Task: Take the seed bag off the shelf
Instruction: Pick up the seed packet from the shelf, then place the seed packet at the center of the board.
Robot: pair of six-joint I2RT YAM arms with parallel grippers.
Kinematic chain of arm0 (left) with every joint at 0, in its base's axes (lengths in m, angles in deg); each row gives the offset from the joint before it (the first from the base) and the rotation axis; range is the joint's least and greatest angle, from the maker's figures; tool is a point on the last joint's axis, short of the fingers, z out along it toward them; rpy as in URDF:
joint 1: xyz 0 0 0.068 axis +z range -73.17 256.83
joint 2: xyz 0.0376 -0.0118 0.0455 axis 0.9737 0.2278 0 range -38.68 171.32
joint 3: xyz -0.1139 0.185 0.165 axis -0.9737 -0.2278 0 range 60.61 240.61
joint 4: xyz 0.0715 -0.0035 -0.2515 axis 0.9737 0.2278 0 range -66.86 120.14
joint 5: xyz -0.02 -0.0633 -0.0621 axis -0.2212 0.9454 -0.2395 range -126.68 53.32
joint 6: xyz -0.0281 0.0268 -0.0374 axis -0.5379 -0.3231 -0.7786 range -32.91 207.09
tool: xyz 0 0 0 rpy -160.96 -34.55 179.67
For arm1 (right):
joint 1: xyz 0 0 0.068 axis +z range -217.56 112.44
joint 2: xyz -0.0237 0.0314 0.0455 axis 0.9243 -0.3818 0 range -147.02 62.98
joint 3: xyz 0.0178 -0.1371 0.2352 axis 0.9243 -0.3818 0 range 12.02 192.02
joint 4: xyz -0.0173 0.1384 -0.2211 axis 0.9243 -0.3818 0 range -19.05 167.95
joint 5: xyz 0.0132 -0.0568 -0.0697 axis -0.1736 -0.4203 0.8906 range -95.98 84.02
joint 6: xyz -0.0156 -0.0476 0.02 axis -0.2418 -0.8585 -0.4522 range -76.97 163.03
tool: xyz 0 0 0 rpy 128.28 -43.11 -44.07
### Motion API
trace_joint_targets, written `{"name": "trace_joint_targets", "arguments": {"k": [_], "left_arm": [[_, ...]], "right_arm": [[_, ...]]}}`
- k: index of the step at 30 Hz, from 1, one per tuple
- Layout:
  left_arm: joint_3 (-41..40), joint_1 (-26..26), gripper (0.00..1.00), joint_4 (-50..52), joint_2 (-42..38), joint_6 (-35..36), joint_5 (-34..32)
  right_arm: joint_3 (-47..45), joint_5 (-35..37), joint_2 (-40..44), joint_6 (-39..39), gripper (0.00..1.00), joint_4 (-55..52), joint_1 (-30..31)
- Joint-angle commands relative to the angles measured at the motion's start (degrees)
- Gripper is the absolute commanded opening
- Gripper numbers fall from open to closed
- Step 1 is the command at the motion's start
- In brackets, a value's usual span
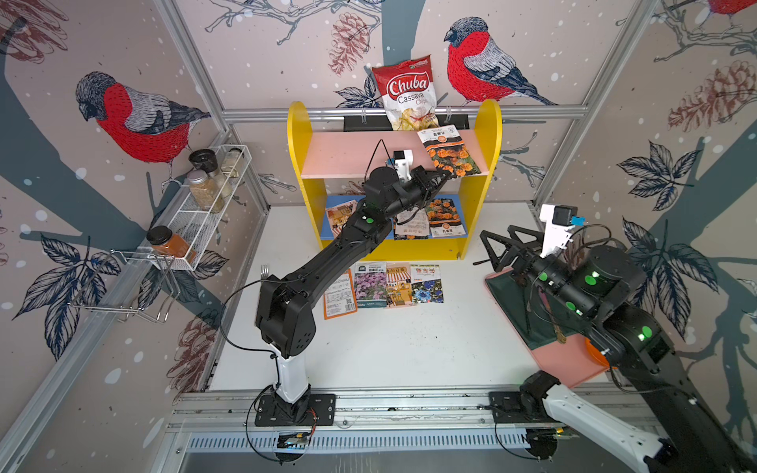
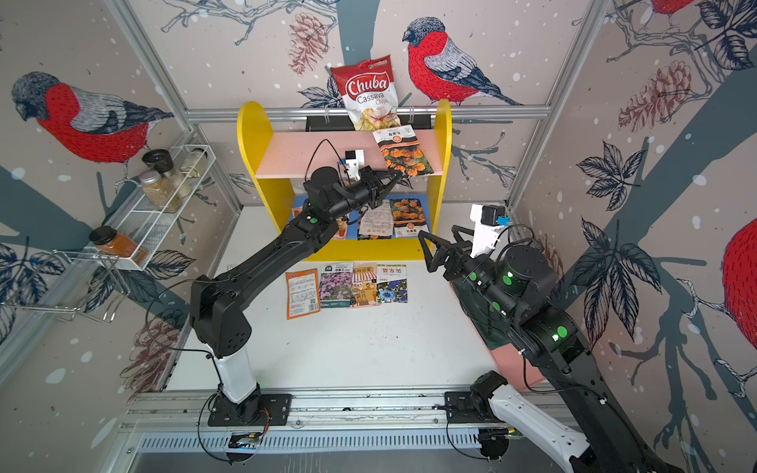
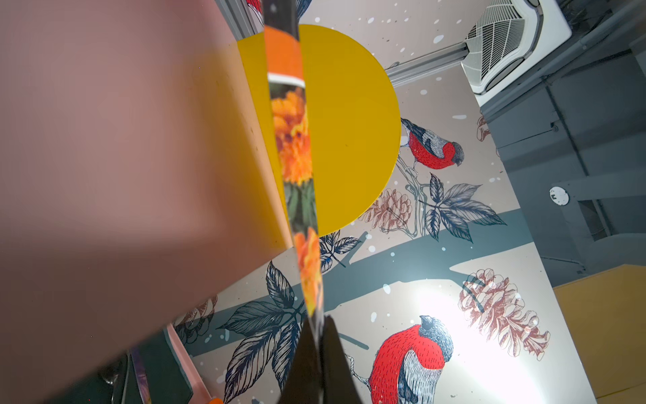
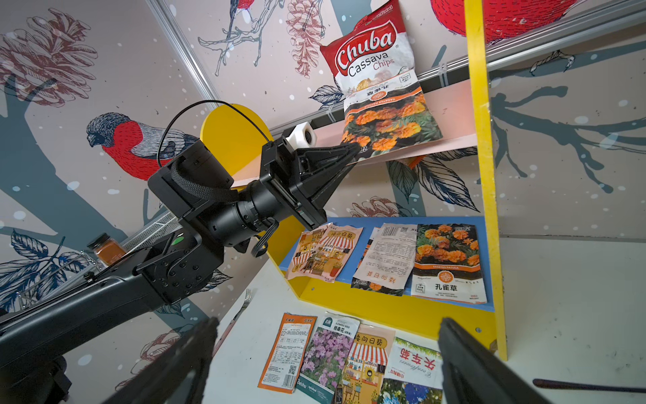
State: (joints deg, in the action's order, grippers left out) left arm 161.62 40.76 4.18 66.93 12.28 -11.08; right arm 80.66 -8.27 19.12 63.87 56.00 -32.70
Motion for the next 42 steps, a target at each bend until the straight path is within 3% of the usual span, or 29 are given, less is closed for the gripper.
{"name": "trace_joint_targets", "arguments": {"k": [1,5,11,15,24,34,42], "left_arm": [[0.1,-0.3,0.0,1.3,-1.6,4.0,3.3],[0.1,-1.1,0.0,7.2,-3.6,9.9,5.5],[-1.1,-5.1,0.0,16.4,-7.0,18.6,3.6],[-7.2,-7.9,0.0,17.9,-9.7,21.6,1.8],[-23.5,-12.6,0.0,8.1,-13.0,20.8,-0.4],[-36.2,-14.1,0.0,-7.5,-9.8,14.6,-1.3],[-38.9,-15.5,0.0,-12.7,-5.5,12.6,-2.1]], "right_arm": [[0.7,-1.3,0.5,-1.1,1.0,-0.5,0.1],[2.0,-2.9,0.7,-1.6,1.0,-4.4,0.4],[4.9,-1.6,1.8,-0.5,1.0,-12.8,0.9],[6.7,-0.2,1.9,0.8,1.0,-20.2,1.0],[4.4,-11.3,5.2,1.2,1.0,-24.2,1.1],[5.3,-11.6,5.8,0.0,1.0,-29.0,1.0],[4.9,-11.2,5.4,0.3,1.0,-29.1,1.0]]}}
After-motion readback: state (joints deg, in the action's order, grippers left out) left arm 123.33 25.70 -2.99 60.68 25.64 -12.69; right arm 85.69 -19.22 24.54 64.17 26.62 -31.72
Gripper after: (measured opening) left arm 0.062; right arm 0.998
